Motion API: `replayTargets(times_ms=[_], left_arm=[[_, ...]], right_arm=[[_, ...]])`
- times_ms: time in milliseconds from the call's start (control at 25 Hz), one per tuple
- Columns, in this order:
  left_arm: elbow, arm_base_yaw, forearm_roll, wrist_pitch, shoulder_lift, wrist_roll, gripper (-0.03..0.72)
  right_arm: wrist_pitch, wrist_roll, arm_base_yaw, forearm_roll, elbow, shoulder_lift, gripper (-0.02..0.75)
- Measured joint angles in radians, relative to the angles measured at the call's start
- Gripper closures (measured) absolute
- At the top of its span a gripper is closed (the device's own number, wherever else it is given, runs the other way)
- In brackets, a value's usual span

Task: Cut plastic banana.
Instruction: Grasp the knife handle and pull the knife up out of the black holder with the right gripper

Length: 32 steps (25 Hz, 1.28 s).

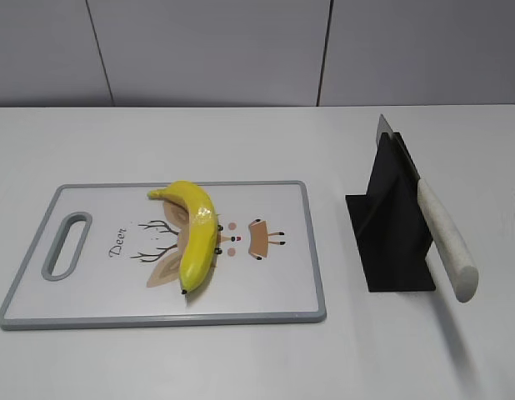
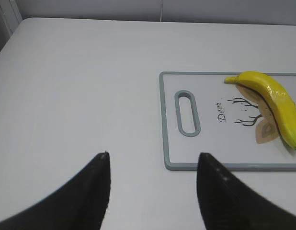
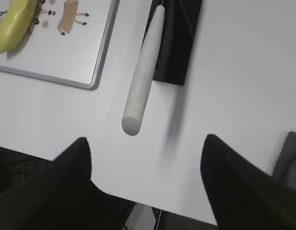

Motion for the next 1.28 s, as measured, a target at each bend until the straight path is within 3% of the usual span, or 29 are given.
replayTargets(times_ms=[440, 1280], left_arm=[[0.0, 0.0, 0.0, 0.0, 0.0, 0.0, 0.137], [0.0, 0.0, 0.0, 0.0, 0.0, 0.0, 0.137]], right_arm=[[0.031, 0.004, 0.002, 0.099, -0.115, 0.344, 0.206], [-0.009, 0.04, 0.002, 0.046, -0.118, 0.651, 0.283]])
